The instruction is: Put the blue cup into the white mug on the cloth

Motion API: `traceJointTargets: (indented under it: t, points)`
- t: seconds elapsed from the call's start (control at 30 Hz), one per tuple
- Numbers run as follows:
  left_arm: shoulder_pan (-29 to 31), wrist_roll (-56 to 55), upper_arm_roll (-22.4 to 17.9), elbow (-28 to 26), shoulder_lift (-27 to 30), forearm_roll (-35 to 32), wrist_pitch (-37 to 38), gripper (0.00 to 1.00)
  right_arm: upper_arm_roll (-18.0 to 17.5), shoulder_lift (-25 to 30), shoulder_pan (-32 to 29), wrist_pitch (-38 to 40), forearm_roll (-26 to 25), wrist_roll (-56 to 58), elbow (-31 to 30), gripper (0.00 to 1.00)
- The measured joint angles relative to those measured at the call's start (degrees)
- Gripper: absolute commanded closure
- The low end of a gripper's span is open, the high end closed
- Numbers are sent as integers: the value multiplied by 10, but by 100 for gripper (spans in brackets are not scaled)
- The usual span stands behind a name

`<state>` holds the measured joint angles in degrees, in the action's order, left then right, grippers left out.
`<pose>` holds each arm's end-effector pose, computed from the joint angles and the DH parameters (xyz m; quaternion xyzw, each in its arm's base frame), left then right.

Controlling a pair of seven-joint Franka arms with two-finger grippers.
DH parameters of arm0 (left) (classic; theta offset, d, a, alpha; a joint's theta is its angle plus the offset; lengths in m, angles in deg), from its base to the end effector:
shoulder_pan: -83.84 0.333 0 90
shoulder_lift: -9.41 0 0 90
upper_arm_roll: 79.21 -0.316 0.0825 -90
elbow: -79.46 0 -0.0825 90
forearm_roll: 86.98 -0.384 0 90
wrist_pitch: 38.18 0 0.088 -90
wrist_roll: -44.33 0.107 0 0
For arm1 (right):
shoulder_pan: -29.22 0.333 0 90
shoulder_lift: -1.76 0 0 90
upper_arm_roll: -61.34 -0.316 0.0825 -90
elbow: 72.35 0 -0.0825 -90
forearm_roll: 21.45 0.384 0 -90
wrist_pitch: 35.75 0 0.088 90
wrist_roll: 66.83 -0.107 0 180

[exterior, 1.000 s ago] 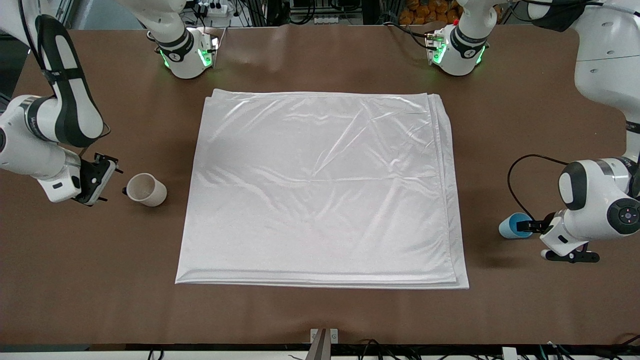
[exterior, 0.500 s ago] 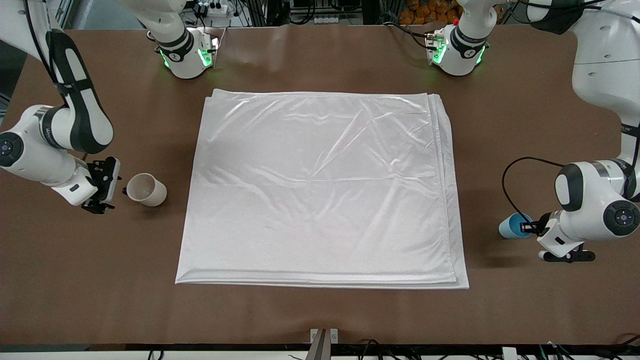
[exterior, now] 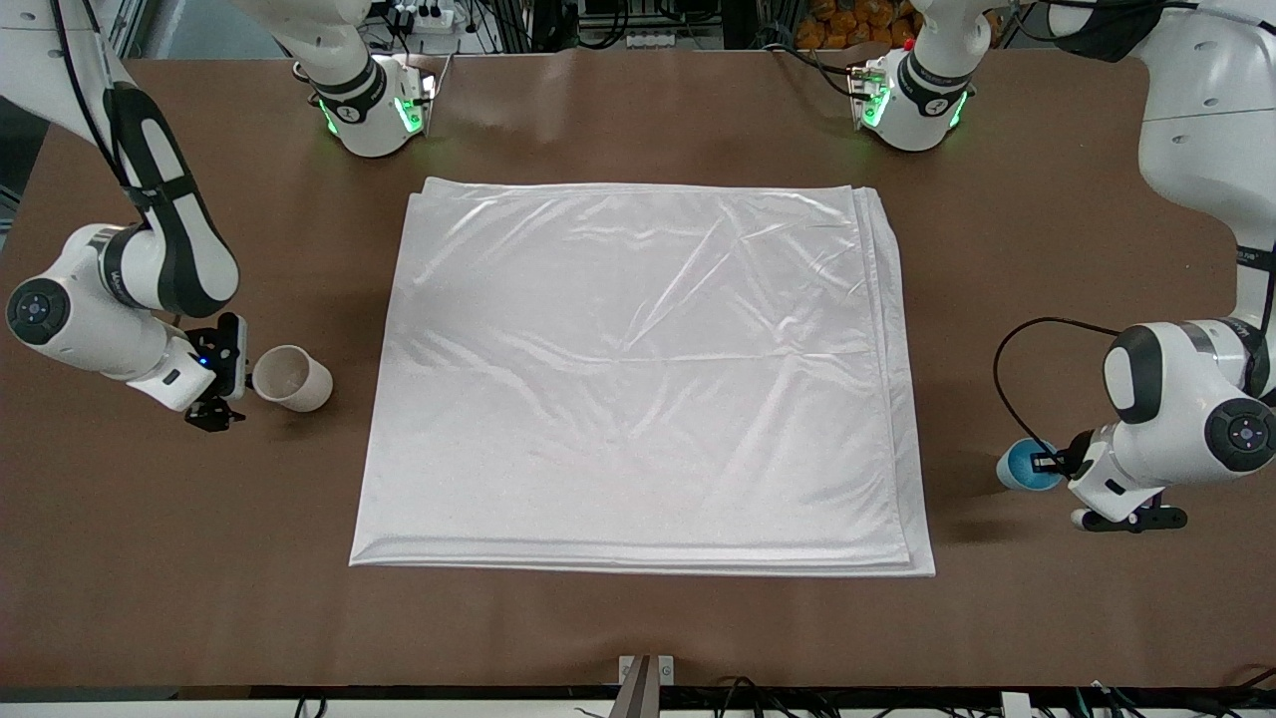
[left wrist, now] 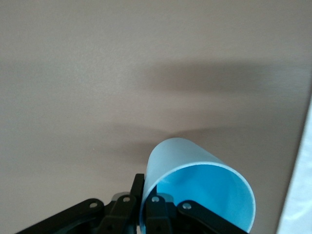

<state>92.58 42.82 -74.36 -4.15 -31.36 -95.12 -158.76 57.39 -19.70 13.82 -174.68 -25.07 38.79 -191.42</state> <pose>0.7104 0.0656 0.2585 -0.9988 -0.0184 0.0321 0.0314 0.5734 -0.1170 0.2440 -0.6646 -0.7470 0.0136 0.0072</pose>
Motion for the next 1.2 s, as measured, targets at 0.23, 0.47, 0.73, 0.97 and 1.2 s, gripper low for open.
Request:
traceJointTargets:
  t: [0.23, 0.47, 0.73, 0.97, 1.2]
  points:
    - [-1, -3, 9, 1, 20, 10, 16, 100, 1, -5, -8, -57, 0, 6, -35, 0]
    - [-1, -3, 9, 2, 36, 20, 33, 100, 1, -14, -8, -70, 0, 7, -44, 0]
    - [-1, -3, 17, 3, 57, 48, 64, 100, 1, -22, -9, -83, 0, 8, -45, 12]
    - [-2, -21, 36, 4, 84, 51, 105, 100, 1, -31, -11, -91, 0, 16, -45, 48]
    - [-4, -59, 63, 4, 101, 51, 126, 100, 1, -31, -11, -93, 0, 17, -45, 91]
